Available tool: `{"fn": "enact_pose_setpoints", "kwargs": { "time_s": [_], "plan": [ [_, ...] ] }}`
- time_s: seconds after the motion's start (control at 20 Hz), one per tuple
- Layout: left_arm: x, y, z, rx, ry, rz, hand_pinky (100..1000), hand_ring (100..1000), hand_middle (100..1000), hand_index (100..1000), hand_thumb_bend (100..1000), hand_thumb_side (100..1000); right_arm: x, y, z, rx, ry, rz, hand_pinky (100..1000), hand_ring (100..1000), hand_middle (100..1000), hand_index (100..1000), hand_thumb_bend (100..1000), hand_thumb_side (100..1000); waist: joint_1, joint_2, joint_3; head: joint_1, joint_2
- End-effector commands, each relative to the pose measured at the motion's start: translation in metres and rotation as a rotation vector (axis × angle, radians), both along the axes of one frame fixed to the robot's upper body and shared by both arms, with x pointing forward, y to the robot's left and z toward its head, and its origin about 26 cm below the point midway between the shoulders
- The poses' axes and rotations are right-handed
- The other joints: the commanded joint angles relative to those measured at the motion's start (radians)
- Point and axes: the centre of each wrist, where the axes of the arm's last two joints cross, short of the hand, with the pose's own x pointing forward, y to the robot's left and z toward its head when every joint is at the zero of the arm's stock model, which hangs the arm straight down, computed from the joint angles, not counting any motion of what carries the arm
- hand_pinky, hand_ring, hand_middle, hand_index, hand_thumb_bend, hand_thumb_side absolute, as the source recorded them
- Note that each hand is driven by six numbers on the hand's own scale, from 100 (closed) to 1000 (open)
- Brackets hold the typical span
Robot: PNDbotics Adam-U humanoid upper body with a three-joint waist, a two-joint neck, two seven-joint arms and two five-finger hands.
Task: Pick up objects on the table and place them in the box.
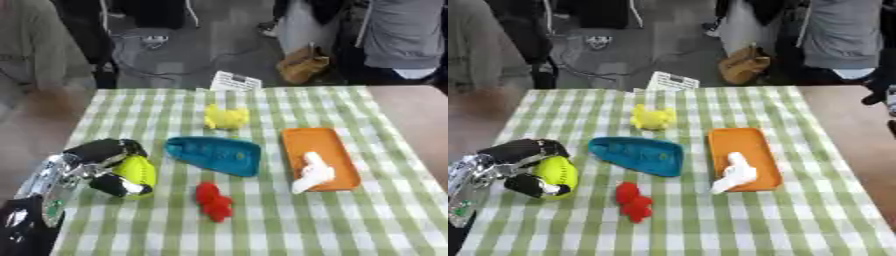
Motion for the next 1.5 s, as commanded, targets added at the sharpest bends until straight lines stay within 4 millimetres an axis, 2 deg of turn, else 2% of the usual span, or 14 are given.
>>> {"fn": "enact_pose_setpoints", "kwargs": {
  "time_s": [0.05,0.1,0.15,0.2,0.25,0.35,0.4,0.45,0.5,0.6,0.85,1.1,1.25,1.5],
  "plan": [
    [0.001,0.003,-0.002,0.055,0.027,-0.011,648,742,786,842,571,564,-0.003,0.002,0.009,-0.015,-0.032,0.012,513,581,734,738,100,678,0.012,-0.016,0.001,0.0,-0.01],
    [0.001,0.004,-0.003,0.063,0.037,-0.009,552,655,739,803,524,418,-0.003,0.002,0.009,-0.015,-0.031,0.011,513,581,734,738,100,678,0.012,-0.016,0.002,-0.001,-0.01],
    [0.001,0.004,-0.004,0.068,0.044,-0.007,537,643,733,798,518,400,-0.003,0.001,0.009,-0.015,-0.031,0.011,513,581,734,738,100,678,0.012,-0.016,0.002,-0.001,-0.01],
    [0.001,0.004,-0.005,0.07,0.05,-0.001,465,579,683,760,478,294,-0.003,0.001,0.009,-0.015,-0.031,0.01,513,581,734,738,100,678,0.011,-0.016,0.002,-0.001,-0.01],
    [0.001,0.004,-0.005,0.071,0.053,0.003,410,534,638,723,447,227,-0.003,0.001,0.009,-0.015,-0.031,0.01,513,581,734,738,100,678,0.011,-0.016,0.002,-0.001,-0.01],
    [0.001,0.005,-0.004,0.062,0.043,0.015,320,470,575,664,362,213,-0.003,0.001,0.009,-0.015,-0.03,0.01,513,581,734,738,100,678,0.011,-0.017,0.002,0.0,-0.011],
    [0.001,0.005,-0.002,0.05,0.029,0.021,226,413,531,617,273,201,-0.003,0.001,0.009,-0.014,-0.03,0.009,513,581,734,738,100,678,0.011,-0.017,0.002,-0.001,-0.012],
    [0.001,0.005,-0.001,0.04,0.019,0.024,218,407,528,612,266,200,-0.003,0.001,0.009,-0.014,-0.03,0.009,513,581,734,738,100,679,0.012,-0.017,0.002,-0.001,-0.012],
    [0.002,0.005,0.002,0.028,0.006,0.025,140,366,503,571,213,194,-0.003,0.001,0.008,-0.014,-0.029,0.008,513,581,734,739,100,679,0.012,-0.017,0.002,-0.001,-0.012],
    [0.003,0.005,0.008,0.011,-0.014,0.024,100,333,483,545,184,187,-0.003,0.001,0.008,-0.014,-0.029,0.008,513,581,734,739,100,679,0.012,-0.017,0.002,-0.001,-0.012],
    [0.005,0.004,0.03,-0.037,-0.079,0.028,100,309,464,538,134,170,-0.003,0.001,0.008,-0.014,-0.027,0.006,514,581,734,739,100,679,0.011,-0.019,0.002,-0.002,-0.013],
    [0.011,-0.009,0.08,-0.125,-0.231,-0.016,100,295,442,542,112,139,-0.003,0.001,0.008,-0.014,-0.023,0.006,514,581,734,739,100,679,0.01,-0.022,0.001,-0.002,-0.013],
    [0.013,-0.02,0.101,-0.157,-0.281,-0.056,100,293,437,542,116,134,-0.003,0.001,0.007,-0.014,-0.023,0.006,514,581,734,739,100,679,0.01,-0.023,0.001,-0.002,-0.012],
    [0.03,-0.07,0.121,-0.179,-0.289,-0.233,100,294,434,542,135,125,-0.003,0.003,0.007,-0.016,-0.02,0.02,514,581,734,739,100,679,0.007,-0.026,-0.003,0.0,-0.01]
  ]
}}
